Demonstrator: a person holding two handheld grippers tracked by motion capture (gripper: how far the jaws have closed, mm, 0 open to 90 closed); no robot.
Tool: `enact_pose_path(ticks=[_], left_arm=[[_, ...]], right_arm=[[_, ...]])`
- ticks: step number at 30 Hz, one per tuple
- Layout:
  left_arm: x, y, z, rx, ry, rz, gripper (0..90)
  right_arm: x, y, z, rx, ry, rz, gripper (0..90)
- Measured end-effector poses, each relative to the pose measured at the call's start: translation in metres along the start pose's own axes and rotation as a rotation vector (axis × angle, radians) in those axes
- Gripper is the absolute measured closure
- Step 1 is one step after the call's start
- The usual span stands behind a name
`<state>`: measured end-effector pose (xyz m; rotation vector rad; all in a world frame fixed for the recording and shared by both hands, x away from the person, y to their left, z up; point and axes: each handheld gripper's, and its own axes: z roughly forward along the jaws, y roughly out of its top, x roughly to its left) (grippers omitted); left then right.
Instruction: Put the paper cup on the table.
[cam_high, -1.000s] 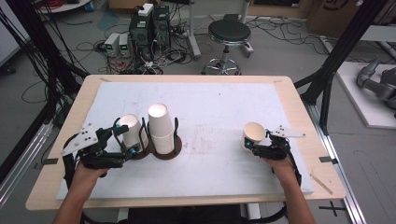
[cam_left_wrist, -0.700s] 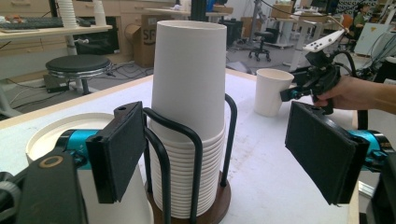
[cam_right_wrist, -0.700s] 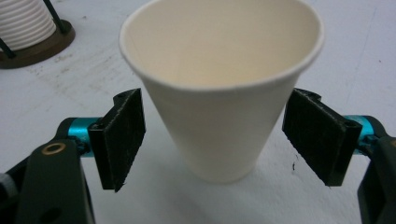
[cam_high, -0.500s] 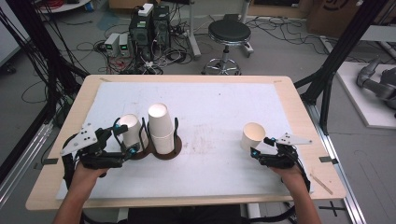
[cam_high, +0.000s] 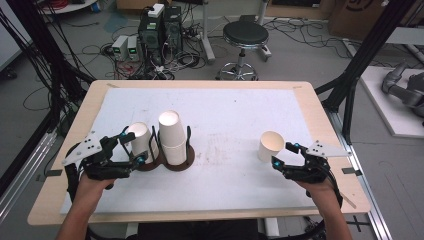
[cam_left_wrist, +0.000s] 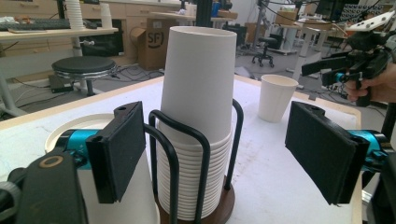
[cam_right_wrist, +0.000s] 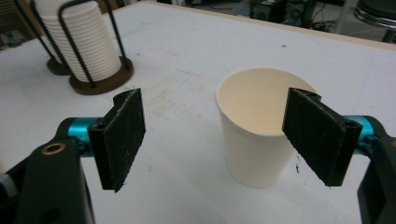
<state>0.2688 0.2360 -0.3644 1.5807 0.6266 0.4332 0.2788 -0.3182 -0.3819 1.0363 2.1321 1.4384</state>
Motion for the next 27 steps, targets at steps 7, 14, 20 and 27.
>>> enact_pose_path(ticks=[7,14,20,27], left_arm=[[-0.002,-0.001,0.003,0.006,-0.005,-0.005,20.3],[-0.002,0.000,0.001,0.000,0.003,-0.003,20.3],[-0.002,0.001,0.000,-0.008,0.004,-0.003,20.3],[-0.003,0.001,0.000,-0.003,-0.001,-0.003,20.3]], right_arm=[[0.013,0.013,0.001,-0.013,0.045,-0.033,21.9],[0.022,0.022,-0.005,-0.066,0.079,-0.059,21.7],[0.024,0.021,-0.007,-0.078,0.076,-0.060,21.6],[0.023,0.018,-0.008,-0.085,0.067,-0.046,21.6]])
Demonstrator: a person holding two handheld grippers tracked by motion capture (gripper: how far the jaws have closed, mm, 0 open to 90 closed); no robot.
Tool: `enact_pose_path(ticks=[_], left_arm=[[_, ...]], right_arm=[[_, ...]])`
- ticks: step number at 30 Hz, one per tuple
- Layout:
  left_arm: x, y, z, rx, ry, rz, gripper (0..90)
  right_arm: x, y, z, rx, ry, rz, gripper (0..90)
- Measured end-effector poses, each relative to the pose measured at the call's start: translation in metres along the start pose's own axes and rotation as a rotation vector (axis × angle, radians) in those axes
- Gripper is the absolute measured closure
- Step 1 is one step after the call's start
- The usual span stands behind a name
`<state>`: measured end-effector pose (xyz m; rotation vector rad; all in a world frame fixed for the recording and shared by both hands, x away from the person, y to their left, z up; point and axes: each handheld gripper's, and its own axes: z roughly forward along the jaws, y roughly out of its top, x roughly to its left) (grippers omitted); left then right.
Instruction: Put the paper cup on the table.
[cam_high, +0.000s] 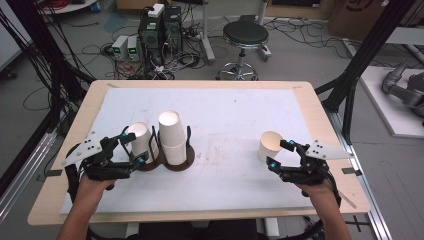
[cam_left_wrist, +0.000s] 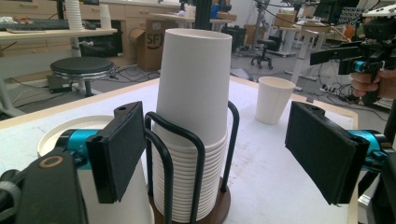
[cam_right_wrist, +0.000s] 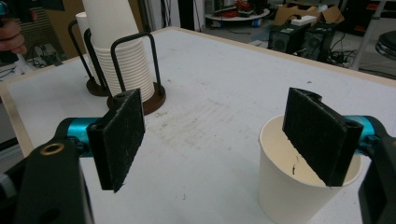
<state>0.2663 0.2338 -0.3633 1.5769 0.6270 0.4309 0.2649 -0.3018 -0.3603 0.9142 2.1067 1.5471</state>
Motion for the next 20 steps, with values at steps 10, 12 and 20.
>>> enact_pose_path(ticks=[10,12,20], left_arm=[[-0.0015,-0.0009,0.0022,0.006,-0.005,-0.002,20.3],[-0.0017,-0.0013,0.0029,0.007,-0.007,-0.004,20.3],[-0.0017,-0.0007,0.0030,-0.001,0.001,-0.001,20.3]], right_arm=[[0.0002,-0.0023,-0.0016,-0.016,-0.009,-0.006,21.6],[-0.0005,-0.0024,-0.0024,-0.020,-0.010,-0.001,21.6],[-0.0005,-0.0025,-0.0023,-0.020,-0.008,-0.003,21.6]])
